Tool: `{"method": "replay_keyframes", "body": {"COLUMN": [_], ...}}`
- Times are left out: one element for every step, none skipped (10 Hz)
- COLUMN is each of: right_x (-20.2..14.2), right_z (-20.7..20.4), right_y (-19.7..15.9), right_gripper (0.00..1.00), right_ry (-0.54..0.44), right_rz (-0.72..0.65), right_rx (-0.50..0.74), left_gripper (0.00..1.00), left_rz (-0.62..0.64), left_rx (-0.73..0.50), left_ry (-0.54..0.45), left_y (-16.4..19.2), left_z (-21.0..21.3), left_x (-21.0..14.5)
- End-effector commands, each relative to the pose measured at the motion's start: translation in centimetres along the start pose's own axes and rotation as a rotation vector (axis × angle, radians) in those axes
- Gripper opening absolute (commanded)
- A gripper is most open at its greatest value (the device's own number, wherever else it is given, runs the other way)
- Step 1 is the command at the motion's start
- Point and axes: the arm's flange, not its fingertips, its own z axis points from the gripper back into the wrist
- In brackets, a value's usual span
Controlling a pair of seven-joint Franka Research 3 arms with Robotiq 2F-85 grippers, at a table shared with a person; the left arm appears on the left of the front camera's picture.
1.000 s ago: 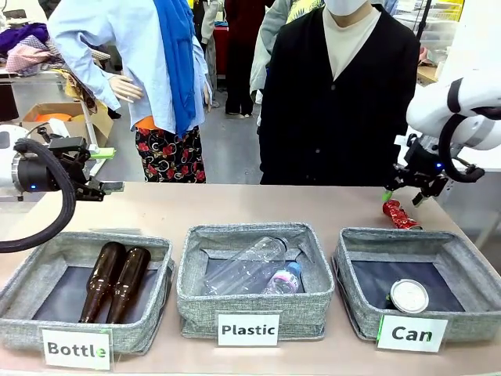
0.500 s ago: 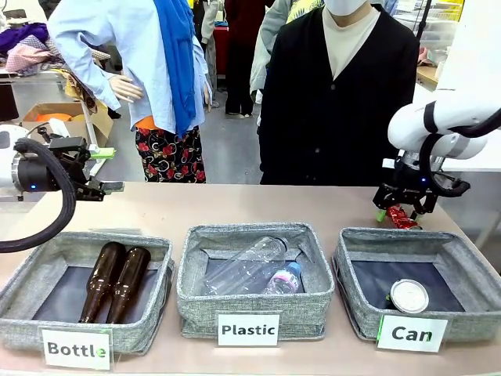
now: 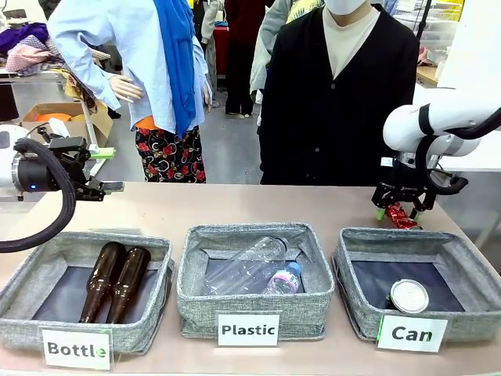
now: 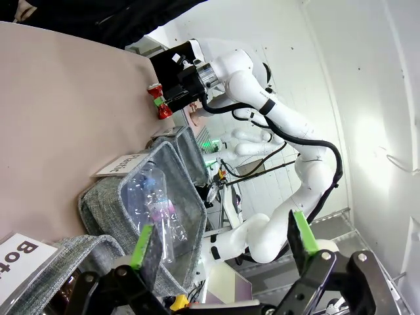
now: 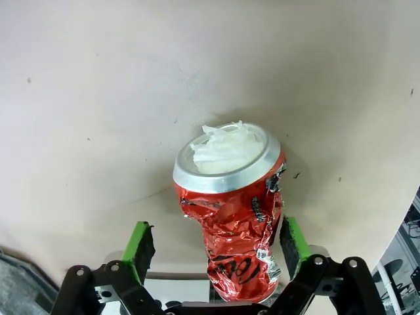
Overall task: Sort the can waste into the basket.
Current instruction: Pick up the can waste from the table and place it in the right Fabric basket.
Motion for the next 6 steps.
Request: {"method": "replay_keyframes", "body": {"right_x": [0.17, 0.15, 0.06, 0.03, 0.05, 0.09], "right_z": [0.55, 0.51, 0.48, 0.4, 0.34, 0.36], "right_y": [0.59, 0.69, 0.59, 0.64, 0.62, 0.65], "right_gripper": [0.96, 0.4, 0.36, 0.0, 0.0, 0.0], "right_ry": [-0.007, 0.003, 0.009, 0.009, 0.013, 0.013], "right_rz": [-0.023, -0.024, -0.027, -0.025, -0.028, -0.026], "right_rx": [-0.049, -0.045, -0.049, -0.048, -0.054, -0.053], "left_gripper": [1.0, 1.0, 1.0, 1.0, 1.0, 1.0], "left_rz": [-0.006, -0.006, -0.006, -0.006, -0.006, -0.006], "left_rx": [0.004, 0.004, 0.004, 0.004, 0.004, 0.004], "left_ry": [0.005, 0.005, 0.005, 0.005, 0.005, 0.005], "left_y": [-0.33, -0.33, -0.33, -0.33, -0.33, -0.33], "left_z": [-0.03, -0.03, -0.03, -0.03, -0.03, -0.03], "left_x": [0.03, 0.03, 0.03, 0.03, 0.03, 0.03]}}
